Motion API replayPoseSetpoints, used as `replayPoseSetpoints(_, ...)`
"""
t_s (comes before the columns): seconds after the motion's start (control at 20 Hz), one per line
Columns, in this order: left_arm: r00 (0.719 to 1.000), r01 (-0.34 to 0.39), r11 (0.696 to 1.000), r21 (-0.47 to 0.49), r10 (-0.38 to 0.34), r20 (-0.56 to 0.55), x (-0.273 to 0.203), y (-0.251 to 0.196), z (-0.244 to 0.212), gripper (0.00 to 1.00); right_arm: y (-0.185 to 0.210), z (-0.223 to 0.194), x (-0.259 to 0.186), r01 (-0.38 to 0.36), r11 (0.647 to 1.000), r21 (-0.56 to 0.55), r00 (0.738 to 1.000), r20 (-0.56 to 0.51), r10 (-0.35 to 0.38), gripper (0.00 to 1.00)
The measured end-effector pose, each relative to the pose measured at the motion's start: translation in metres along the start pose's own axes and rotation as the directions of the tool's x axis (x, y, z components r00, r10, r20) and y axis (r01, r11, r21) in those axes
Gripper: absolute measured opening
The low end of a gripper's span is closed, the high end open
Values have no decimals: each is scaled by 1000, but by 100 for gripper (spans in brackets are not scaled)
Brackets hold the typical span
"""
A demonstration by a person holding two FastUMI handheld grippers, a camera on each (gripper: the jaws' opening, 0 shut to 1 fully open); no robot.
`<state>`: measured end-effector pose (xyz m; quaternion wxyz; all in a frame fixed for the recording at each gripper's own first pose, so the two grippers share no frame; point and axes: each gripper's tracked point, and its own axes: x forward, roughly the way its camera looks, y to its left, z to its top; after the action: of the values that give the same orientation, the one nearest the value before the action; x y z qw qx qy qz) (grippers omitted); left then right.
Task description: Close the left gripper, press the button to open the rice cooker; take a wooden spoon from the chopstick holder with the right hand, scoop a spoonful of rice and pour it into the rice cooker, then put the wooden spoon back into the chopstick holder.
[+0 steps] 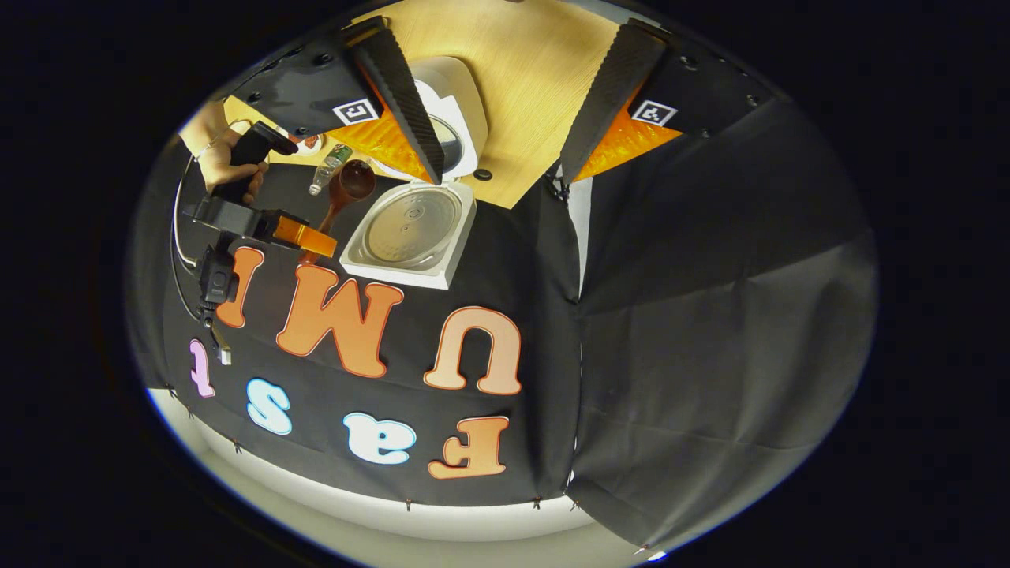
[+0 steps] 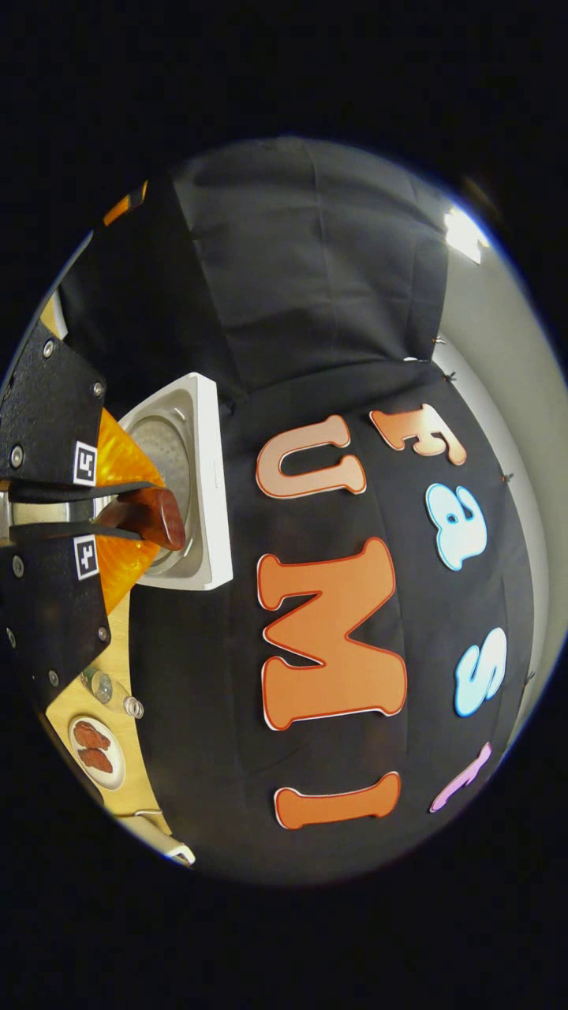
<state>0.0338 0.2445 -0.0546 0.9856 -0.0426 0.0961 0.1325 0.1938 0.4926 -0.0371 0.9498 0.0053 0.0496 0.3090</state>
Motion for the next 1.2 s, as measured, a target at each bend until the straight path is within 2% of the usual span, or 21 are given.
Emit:
replayPoseSetpoints(0.15,1000,-14,1000,-6,14,5,-2,6,1,100,5,0,-4,-5,999,-48,1000,5,5,8)
replayPoseSetpoints(0.35,1000,-16,1000,-10,16,18,-8,6,5,100,-3,9,-13,-15,999,41,1000,15,15,9)
replayPoseSetpoints(0.55,999,-6,1000,-23,7,41,-11,0,13,100,-36,23,-34,15,991,134,999,26,-18,8)
replayPoseSetpoints(0.9,996,38,999,-23,-36,83,-15,-23,26,100,-132,36,-119,152,965,214,984,63,-169,8)
replayPoseSetpoints(1.2,992,74,997,5,-74,103,-22,-44,32,100,-217,15,-215,311,921,236,942,48,-331,8)
